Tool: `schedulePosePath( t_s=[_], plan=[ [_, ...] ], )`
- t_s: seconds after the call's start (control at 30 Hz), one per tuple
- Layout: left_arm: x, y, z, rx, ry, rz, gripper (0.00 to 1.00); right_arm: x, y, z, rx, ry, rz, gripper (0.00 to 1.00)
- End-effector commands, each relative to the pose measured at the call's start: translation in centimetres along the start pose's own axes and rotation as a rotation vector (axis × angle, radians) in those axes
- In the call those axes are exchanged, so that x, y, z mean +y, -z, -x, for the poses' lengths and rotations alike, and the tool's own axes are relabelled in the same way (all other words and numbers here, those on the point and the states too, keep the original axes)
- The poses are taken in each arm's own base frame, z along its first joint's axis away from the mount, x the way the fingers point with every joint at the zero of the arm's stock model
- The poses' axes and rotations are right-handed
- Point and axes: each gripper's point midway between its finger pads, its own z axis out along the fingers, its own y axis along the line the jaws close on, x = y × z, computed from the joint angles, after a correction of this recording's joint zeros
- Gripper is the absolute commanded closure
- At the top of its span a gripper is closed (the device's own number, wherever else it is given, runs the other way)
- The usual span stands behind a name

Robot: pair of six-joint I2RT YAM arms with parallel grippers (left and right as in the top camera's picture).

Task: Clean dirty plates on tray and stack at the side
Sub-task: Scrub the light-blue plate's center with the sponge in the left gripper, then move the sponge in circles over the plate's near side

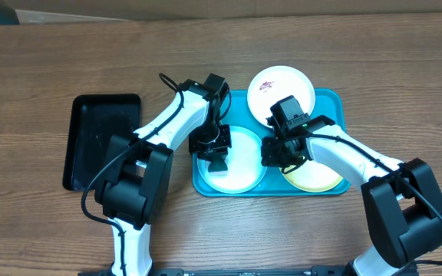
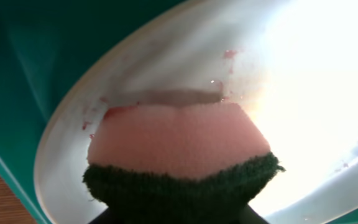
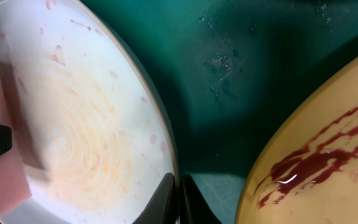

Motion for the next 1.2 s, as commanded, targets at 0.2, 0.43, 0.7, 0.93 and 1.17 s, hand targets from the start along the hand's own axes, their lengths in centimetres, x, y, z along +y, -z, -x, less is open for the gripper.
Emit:
schedulePosePath(
  t_s=[0.2,0.43,0.7,0.93,1.17],
  plan=[
    [-1.5,-0.3,0.0,-0.001,-0.016,-0.026,0.94,-0.2,0.1,0.7,-0.018,-0.001,-0.016,0.96],
    [-4.1,-2.2,0.2,-0.061,-0.050,-0.059,0.96,-0.2,0.1,0.5,-0.013,-0.002,-0.018,0.96],
    [-1.6,-3.5,0.7,-0.082,-0.015,0.002,0.96,-0.2,0.1,0.5,-0.012,-0.003,-0.019,0.96],
    [2.5,-3.6,1.2,-0.058,0.082,0.045,0.96,-0.2,0.1,0.5,-0.012,-0.003,-0.019,0.96],
    [7.6,-2.9,2.5,-0.110,0.140,0.203,0.96,-0.3,0.1,0.4,-0.009,-0.003,-0.020,0.96]
  ],
)
